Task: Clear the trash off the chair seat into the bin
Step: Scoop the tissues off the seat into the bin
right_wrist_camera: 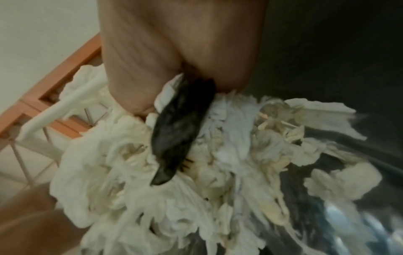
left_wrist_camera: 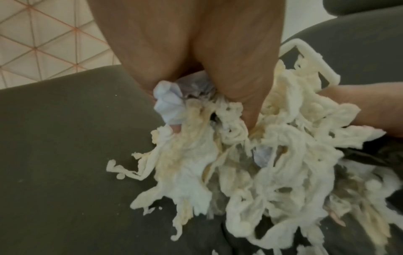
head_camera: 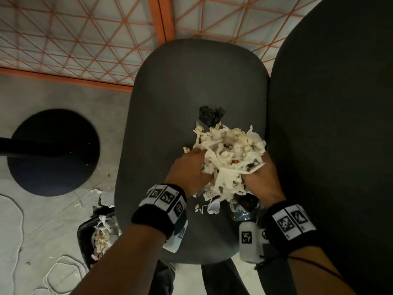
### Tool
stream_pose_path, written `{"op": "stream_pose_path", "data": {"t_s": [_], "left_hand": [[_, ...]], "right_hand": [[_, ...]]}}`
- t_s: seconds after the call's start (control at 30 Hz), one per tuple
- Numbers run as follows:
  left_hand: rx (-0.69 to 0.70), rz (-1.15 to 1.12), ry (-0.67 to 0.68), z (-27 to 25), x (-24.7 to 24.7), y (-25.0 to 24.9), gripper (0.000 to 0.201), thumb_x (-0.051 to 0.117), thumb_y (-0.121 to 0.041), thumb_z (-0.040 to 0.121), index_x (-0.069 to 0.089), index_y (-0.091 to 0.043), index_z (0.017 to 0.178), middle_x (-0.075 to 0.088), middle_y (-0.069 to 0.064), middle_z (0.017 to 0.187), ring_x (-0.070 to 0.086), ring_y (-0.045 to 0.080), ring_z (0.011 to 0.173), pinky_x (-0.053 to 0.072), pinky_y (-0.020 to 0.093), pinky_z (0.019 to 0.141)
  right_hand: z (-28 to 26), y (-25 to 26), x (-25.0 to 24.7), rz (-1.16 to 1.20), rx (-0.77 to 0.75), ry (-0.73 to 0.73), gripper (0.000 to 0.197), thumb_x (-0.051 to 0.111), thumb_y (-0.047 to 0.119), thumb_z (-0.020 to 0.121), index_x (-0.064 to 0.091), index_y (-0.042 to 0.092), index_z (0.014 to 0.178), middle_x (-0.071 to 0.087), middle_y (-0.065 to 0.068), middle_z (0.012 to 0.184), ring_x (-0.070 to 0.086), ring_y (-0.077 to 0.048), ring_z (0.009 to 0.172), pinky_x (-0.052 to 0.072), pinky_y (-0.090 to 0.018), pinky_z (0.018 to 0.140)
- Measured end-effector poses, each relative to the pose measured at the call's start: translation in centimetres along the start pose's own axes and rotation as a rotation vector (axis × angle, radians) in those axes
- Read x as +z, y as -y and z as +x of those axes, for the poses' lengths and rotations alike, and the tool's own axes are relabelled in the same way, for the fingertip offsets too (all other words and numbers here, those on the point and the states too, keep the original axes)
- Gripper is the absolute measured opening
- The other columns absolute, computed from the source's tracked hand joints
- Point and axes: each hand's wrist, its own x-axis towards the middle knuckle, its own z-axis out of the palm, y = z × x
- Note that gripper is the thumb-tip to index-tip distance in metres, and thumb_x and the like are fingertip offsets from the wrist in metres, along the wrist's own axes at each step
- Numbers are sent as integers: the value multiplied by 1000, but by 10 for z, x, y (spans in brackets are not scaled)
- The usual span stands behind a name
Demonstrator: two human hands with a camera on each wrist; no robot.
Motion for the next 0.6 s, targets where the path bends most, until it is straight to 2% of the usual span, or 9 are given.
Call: {"op": "stream_pose_path", "data": {"t_s": [0.1, 0.2, 0.27, 0.3, 0.37, 0.43, 0.5, 0.57, 0.6], "left_hand": [[0, -111, -181, -15, -7, 2, 38, 77, -30, 72, 67, -22, 107, 64, -5, 107, 66, 15, 96, 56, 37, 86], [144, -181, -335, -42, -25, -1, 25, 80, -24, 74, 70, -23, 97, 65, -10, 99, 64, 3, 86, 55, 18, 78], [194, -256, -361, -62, -39, -4, 28, 84, -16, 72, 70, -23, 96, 64, -11, 99, 64, 1, 87, 52, 8, 76], [205, -298, -354, -72, -45, -5, 31, 85, -12, 70, 70, -22, 95, 65, -10, 99, 65, 2, 88, 52, 8, 75], [208, -353, -370, -91, -53, -5, 34, 85, -10, 68, 68, -25, 92, 65, -6, 94, 66, 5, 85, 55, 16, 71], [197, -386, -414, -109, -58, -2, 32, 83, -15, 67, 63, -28, 89, 63, -7, 91, 65, 6, 82, 55, 18, 67], [176, -364, -445, -125, -61, 3, 33, 83, -21, 67, 63, -28, 93, 62, -11, 93, 64, -1, 86, 51, 10, 69], [149, -287, -476, -139, -63, 9, 40, 87, -17, 64, 63, -23, 96, 61, -11, 96, 60, -10, 90, 47, 4, 73], [141, -305, -484, -147, -65, 12, 42, 88, -15, 64, 63, -23, 96, 62, -9, 97, 60, -11, 92, 47, 4, 75]], "right_hand": [[1, 8, -10, 57, 44, -34, 55, 68, 2, 75, 56, 27, 123, 63, 8, 121, 60, -9, 114, 48, -34, 101], [-3, 19, -22, 114, 75, -65, 54, 64, -4, 73, 62, 25, 118, 69, 5, 114, 65, -13, 108, 52, -43, 98], [-10, 33, -30, 139, 33, -67, 45, 68, -1, 76, 67, 29, 110, 72, 7, 110, 68, -11, 104, 54, -38, 92], [-15, 41, -33, 153, 1, -68, 42, 69, -1, 77, 68, 31, 105, 73, 9, 106, 69, -8, 101, 56, -35, 88], [-27, 55, -38, 183, -69, -58, 39, 70, 0, 79, 67, 32, 101, 73, 12, 101, 69, -2, 95, 56, -26, 83], [-37, 65, -40, 199, -125, -45, 40, 68, -1, 81, 65, 34, 100, 71, 16, 100, 68, 4, 94, 55, -18, 80], [-48, 75, -38, 190, -151, -38, 42, 65, -2, 82, 64, 37, 97, 70, 21, 95, 66, 9, 92, 54, -11, 78], [-57, 81, -36, 159, -157, -31, 42, 64, -3, 83, 64, 38, 93, 70, 27, 88, 65, 12, 90, 53, -8, 77], [-65, 87, -34, 151, -159, -15, 42, 64, -3, 84, 64, 39, 91, 71, 29, 87, 65, 12, 90, 53, -9, 78]]}}
